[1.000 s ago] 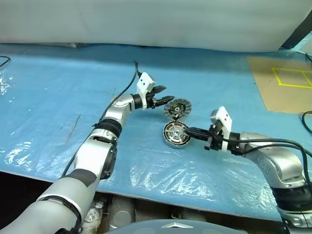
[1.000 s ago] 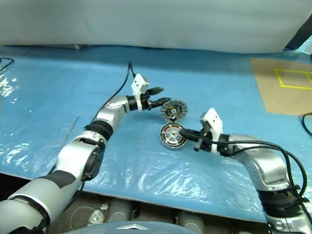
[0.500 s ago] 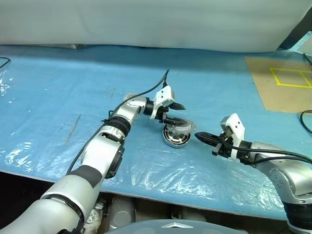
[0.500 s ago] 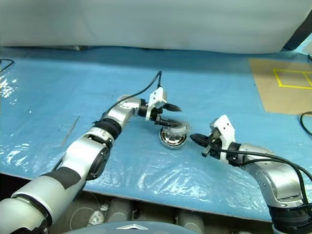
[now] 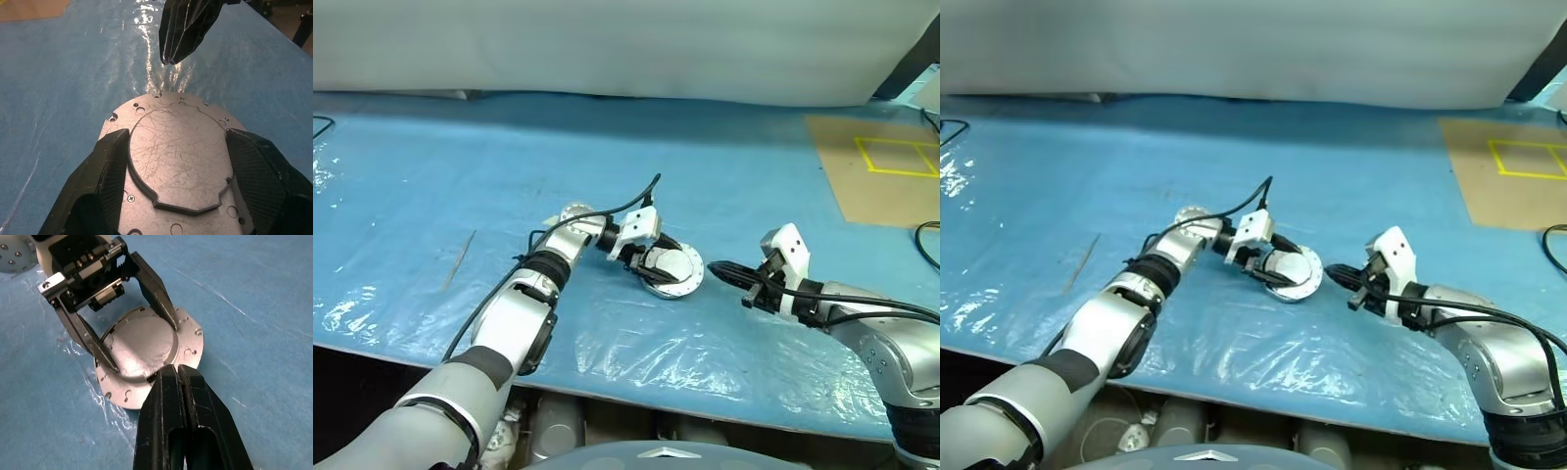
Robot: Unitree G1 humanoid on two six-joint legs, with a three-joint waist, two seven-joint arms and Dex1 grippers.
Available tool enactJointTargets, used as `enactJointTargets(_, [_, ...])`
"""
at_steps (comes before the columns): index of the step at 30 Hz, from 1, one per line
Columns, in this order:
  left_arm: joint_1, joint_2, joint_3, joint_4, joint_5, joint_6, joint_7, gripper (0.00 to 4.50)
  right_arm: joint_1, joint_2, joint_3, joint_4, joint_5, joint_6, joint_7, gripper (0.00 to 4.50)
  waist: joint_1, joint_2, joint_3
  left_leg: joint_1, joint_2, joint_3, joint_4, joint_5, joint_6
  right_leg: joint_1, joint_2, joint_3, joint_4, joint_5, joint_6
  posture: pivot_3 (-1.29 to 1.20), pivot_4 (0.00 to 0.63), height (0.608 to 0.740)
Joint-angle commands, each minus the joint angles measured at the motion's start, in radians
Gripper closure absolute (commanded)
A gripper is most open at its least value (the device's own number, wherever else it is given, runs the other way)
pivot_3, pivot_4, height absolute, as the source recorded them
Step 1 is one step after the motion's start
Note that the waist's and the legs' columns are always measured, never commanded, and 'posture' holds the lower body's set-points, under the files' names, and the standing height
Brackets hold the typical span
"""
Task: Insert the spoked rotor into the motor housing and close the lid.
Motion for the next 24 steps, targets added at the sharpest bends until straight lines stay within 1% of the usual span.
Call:
enactJointTargets(1, [0.042,-0.006,0.023,-0.078,-0.061,0.079,-0.047,1.22,-0.048,-0.002,0.022,-0.031,0.016,-0.003,0.005,4.50,-0.001,0.000,0.000,0.000,0.000,0.000,0.000,0.000,0.000,0.000,0.000,0.000,0.000,0.000,0.000,0.00,0.150,0.740])
enactJointTargets(6, [0.106,0.030,0.058,-0.309,-0.161,0.237,-0.060,1.22,-0.103,0.000,0.057,-0.005,0.014,-0.009,0.017,4.50,-0.002,0.000,0.000,-0.004,0.000,0.000,0.000,0.000,0.000,-0.004,0.000,0.000,0.001,0.000,-0.001,0.00,0.150,0.740])
enactJointTargets(8, [0.138,0.060,0.063,-0.409,-0.188,0.292,-0.051,1.22,-0.126,0.005,0.072,0.021,0.007,-0.014,0.021,4.50,-0.004,0.000,0.000,-0.006,0.001,0.000,0.000,0.000,0.000,-0.006,0.000,0.000,0.001,0.000,-0.001,0.00,0.150,0.740])
enactJointTargets(12, [0.173,0.109,0.078,-0.547,-0.224,0.364,-0.002,1.22,-0.147,0.012,0.095,0.055,-0.002,-0.030,0.034,4.50,-0.008,0.001,0.000,-0.006,0.001,0.001,0.000,0.000,0.000,-0.006,0.000,0.000,0.001,-0.001,-0.001,0.00,0.150,0.740])
enactJointTargets(16, [0.211,0.139,0.097,-0.706,-0.293,0.470,0.037,1.22,-0.163,0.016,0.099,0.064,0.002,-0.030,0.039,4.50,-0.008,0.001,0.000,-0.006,0.001,0.001,0.000,0.000,0.000,-0.006,0.000,0.000,0.001,-0.001,-0.001,0.00,0.150,0.740])
enactJointTargets(18, [0.276,0.176,0.119,-0.841,-0.340,0.540,0.063,1.22,-0.171,0.016,0.102,0.058,-0.006,-0.041,0.038,4.50,-0.010,0.001,0.000,-0.006,0.001,0.001,0.000,0.000,0.000,-0.006,0.000,0.000,0.001,-0.001,-0.001,0.00,0.150,0.740])
enactJointTargets(21, [0.372,0.226,0.147,-0.991,-0.390,0.627,0.116,1.22,-0.177,0.013,0.104,0.046,-0.009,-0.049,0.040,4.50,-0.017,0.002,0.000,-0.006,0.002,0.002,0.000,0.000,0.000,-0.007,0.000,0.000,0.001,-0.001,-0.002,0.00,0.150,0.740])
enactJointTargets(22, [0.423,0.245,0.161,-1.042,-0.404,0.654,0.143,1.18,-0.183,0.013,0.102,0.048,-0.014,-0.055,0.036,4.11,-0.019,0.002,0.000,-0.006,0.002,0.002,0.000,0.000,0.000,-0.008,0.000,0.000,0.002,-0.001,-0.003,0.00,0.150,0.740])
enactJointTargets(24, [0.498,0.271,0.180,-1.115,-0.430,0.702,0.193,1.18,-0.194,0.013,0.098,0.058,-0.020,-0.064,0.035,3.61,-0.019,0.002,0.000,-0.006,0.002,0.003,-0.001,0.000,0.000,-0.009,0.000,0.000,0.003,-0.002,-0.003,0.00,0.150,0.740])
